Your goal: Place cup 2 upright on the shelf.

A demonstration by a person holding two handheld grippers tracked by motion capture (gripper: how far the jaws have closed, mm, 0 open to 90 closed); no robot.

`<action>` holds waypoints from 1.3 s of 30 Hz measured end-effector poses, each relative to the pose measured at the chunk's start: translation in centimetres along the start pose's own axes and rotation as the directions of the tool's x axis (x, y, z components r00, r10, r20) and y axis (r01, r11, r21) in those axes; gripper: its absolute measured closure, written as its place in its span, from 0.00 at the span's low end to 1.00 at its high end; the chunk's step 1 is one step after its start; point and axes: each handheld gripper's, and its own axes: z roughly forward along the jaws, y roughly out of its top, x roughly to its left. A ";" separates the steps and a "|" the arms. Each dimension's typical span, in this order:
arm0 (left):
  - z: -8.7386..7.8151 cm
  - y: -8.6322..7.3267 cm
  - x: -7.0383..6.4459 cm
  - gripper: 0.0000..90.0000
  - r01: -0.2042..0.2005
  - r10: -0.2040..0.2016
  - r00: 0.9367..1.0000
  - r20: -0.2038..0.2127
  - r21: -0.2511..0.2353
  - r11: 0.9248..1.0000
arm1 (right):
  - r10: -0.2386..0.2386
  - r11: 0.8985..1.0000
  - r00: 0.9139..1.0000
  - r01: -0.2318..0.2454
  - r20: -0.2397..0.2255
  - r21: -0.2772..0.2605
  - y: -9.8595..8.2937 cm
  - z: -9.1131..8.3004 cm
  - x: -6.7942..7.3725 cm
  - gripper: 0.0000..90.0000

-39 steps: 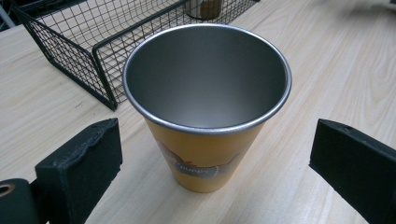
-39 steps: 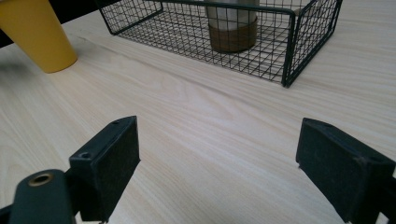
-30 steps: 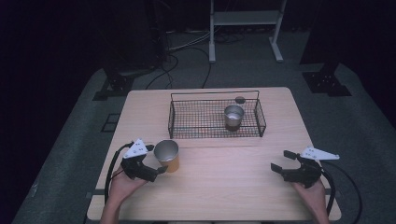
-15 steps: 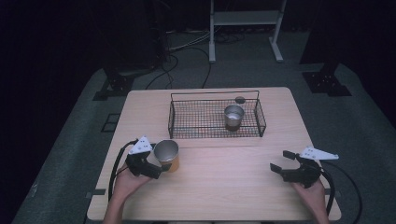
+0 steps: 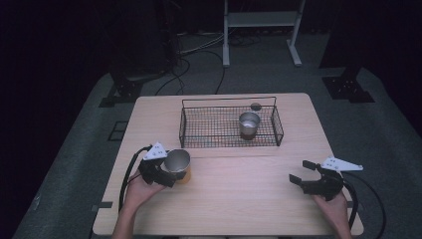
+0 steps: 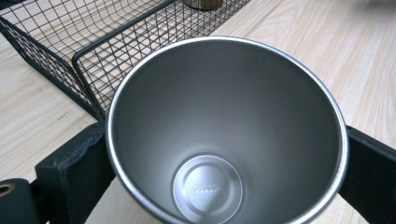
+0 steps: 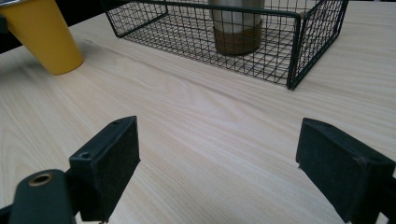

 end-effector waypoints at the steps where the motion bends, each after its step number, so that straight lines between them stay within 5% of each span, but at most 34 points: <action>1: 0.1 0.0 0.0 0.02 -0.001 0.001 1.000 0.000 0.005 1.000 | 0.000 1.000 1.000 0.000 0.000 0.000 0.0 0.0 0.0 0.14; 39: -0.3 2.1 0.1 0.11 -0.040 0.039 0.999 0.013 0.068 0.997 | -0.006 1.000 1.000 0.006 -0.001 0.002 0.1 -0.1 0.0 0.14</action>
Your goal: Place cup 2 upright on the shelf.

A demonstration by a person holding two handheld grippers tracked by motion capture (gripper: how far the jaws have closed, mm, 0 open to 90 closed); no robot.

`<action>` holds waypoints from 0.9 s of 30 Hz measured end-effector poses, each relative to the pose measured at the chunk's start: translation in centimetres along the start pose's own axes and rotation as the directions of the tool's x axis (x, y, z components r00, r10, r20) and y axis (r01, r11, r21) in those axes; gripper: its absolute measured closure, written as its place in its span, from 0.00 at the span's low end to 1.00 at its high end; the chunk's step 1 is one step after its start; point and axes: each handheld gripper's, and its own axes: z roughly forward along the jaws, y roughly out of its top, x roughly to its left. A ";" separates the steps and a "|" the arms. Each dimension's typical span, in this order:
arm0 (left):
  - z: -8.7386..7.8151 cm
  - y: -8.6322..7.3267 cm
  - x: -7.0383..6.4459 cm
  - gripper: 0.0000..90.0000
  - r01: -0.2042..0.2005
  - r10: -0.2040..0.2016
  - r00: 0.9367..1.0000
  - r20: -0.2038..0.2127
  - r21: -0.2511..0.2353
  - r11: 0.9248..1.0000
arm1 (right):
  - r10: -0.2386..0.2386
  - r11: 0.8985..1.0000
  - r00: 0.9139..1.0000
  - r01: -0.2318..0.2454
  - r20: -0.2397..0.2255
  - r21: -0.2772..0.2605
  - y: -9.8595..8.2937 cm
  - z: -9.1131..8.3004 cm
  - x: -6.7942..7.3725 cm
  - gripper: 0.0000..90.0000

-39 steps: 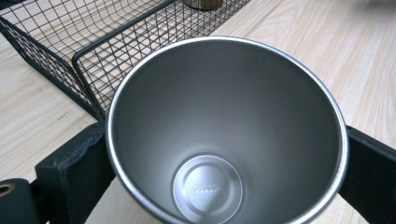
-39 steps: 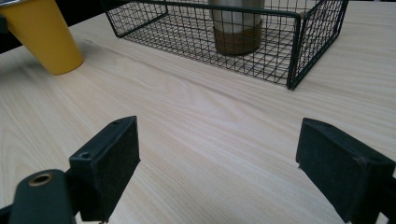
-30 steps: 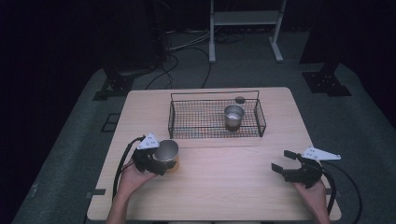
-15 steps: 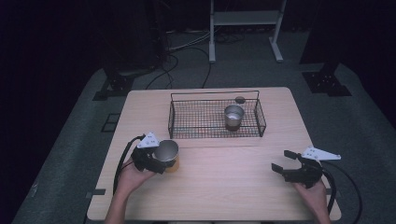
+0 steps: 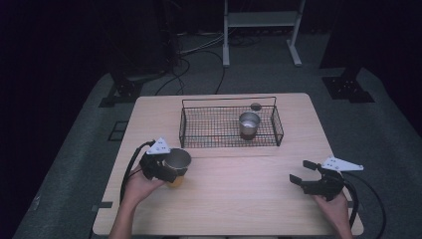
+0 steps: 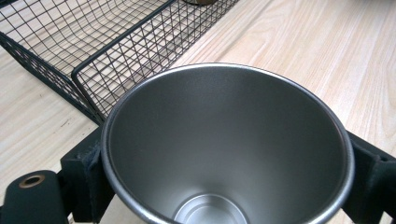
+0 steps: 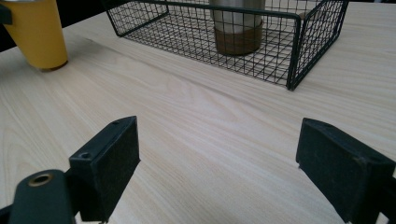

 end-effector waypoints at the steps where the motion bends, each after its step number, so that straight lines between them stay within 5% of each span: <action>1: -0.1 0.1 0.0 0.13 -0.007 0.007 1.000 -0.003 0.001 1.000 | -0.001 1.000 1.000 0.001 0.000 -0.001 0.0 0.0 0.0 0.14; 12: -0.5 1.3 0.0 0.13 -0.017 0.017 1.000 0.009 -0.008 1.000 | 0.000 1.000 1.000 0.000 -0.001 -0.002 0.0 -0.1 0.0 0.14; 27: -1.3 5.3 0.2 0.13 -0.074 0.075 0.997 0.013 -0.014 0.997 | -0.007 1.000 1.000 0.007 -0.006 0.005 0.0 0.1 0.1 0.14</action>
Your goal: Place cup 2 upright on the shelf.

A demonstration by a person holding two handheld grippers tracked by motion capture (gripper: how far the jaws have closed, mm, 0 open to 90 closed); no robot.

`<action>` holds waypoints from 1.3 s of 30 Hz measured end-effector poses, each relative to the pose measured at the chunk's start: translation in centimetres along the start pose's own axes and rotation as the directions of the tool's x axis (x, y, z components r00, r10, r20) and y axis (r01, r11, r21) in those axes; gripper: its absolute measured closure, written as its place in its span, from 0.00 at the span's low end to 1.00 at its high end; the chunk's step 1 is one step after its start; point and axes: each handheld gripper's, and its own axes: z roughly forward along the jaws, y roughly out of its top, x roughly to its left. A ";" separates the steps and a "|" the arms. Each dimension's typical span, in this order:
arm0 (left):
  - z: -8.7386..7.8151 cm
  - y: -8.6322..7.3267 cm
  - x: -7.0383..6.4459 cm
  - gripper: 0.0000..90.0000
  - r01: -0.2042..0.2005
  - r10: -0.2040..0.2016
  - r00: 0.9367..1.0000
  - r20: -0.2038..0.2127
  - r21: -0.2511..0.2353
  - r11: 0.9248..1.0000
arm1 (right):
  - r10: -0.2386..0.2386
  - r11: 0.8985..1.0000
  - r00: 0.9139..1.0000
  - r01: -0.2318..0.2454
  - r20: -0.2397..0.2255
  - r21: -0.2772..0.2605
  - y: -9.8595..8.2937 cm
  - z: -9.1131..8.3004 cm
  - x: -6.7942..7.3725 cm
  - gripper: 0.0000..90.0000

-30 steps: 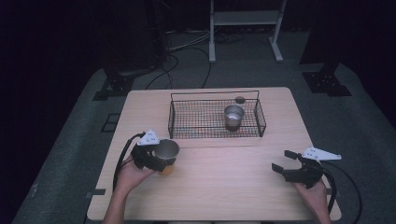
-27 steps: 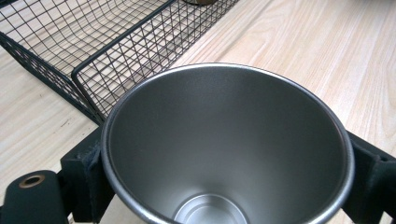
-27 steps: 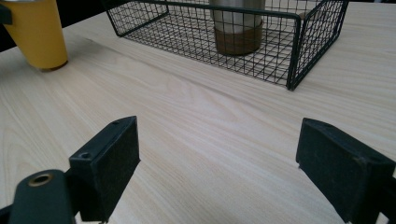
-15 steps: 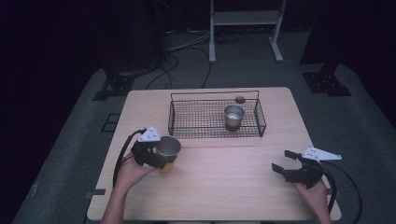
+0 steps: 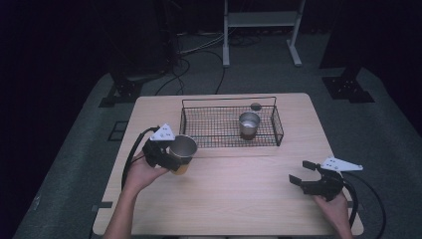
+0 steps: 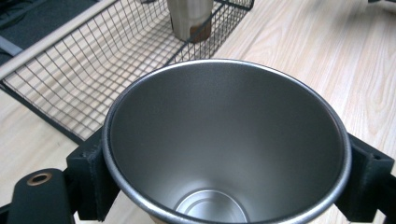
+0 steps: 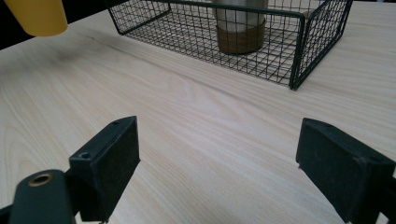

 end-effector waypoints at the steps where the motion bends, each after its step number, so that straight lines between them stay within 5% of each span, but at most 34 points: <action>1: 0.0 0.2 0.1 0.13 -0.001 0.001 1.000 0.002 0.000 1.000 | 0.002 1.000 1.000 -0.002 -0.002 0.000 0.0 0.0 0.0 0.14; 39: 3.1 9.2 3.4 0.13 -0.043 0.042 0.998 0.038 0.017 0.999 | -0.008 1.000 1.000 0.008 0.005 0.023 -0.4 -0.2 -0.1 0.14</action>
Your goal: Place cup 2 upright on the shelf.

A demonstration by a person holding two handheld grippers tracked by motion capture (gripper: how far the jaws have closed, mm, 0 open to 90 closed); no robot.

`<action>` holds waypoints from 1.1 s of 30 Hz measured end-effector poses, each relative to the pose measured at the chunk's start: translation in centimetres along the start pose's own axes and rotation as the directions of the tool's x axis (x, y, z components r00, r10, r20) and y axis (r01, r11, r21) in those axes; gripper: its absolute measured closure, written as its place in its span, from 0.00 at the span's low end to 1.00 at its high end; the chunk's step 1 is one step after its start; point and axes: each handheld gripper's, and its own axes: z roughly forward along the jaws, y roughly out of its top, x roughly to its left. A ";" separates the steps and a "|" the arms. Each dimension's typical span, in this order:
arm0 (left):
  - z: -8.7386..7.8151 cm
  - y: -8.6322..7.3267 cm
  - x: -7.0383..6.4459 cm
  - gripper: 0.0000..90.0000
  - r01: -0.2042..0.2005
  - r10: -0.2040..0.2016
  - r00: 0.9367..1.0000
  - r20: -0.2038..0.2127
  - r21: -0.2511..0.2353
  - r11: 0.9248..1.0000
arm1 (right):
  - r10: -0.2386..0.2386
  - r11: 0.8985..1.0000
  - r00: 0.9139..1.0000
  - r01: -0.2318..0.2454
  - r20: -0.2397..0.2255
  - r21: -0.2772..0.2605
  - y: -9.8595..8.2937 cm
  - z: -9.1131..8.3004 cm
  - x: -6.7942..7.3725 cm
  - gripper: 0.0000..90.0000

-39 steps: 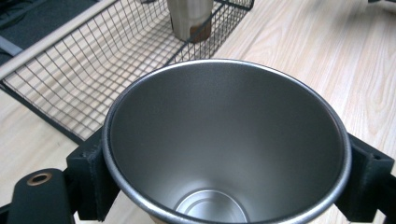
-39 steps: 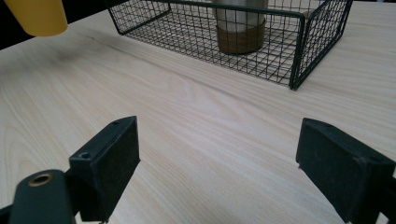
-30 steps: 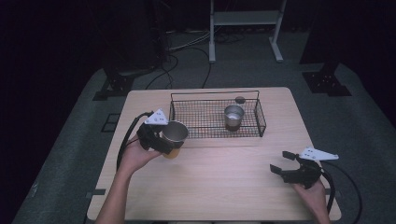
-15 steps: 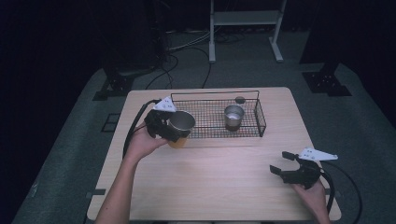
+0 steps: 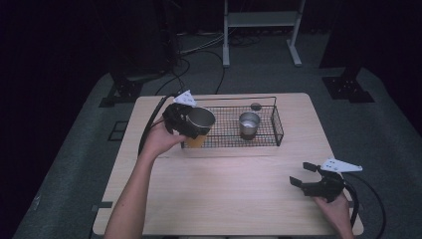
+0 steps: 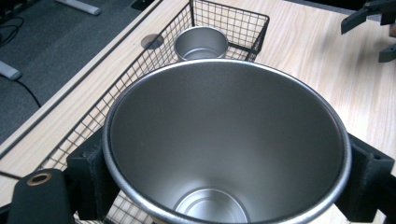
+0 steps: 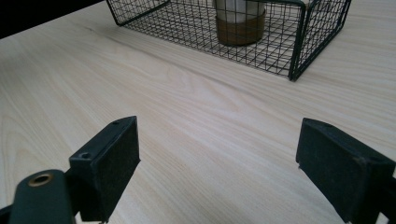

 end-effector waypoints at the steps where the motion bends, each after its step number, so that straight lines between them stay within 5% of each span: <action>1: 0.1 0.2 0.1 0.13 -0.005 0.005 1.000 -0.001 0.003 1.000 | 0.001 1.000 1.000 -0.001 -0.001 -0.003 0.0 0.0 -0.1 0.14; 33: 2.3 2.9 3.8 0.13 0.055 -0.055 0.998 0.002 -0.002 0.998 | 0.009 1.000 1.000 -0.009 0.002 -0.011 -0.1 -0.1 -0.5 0.14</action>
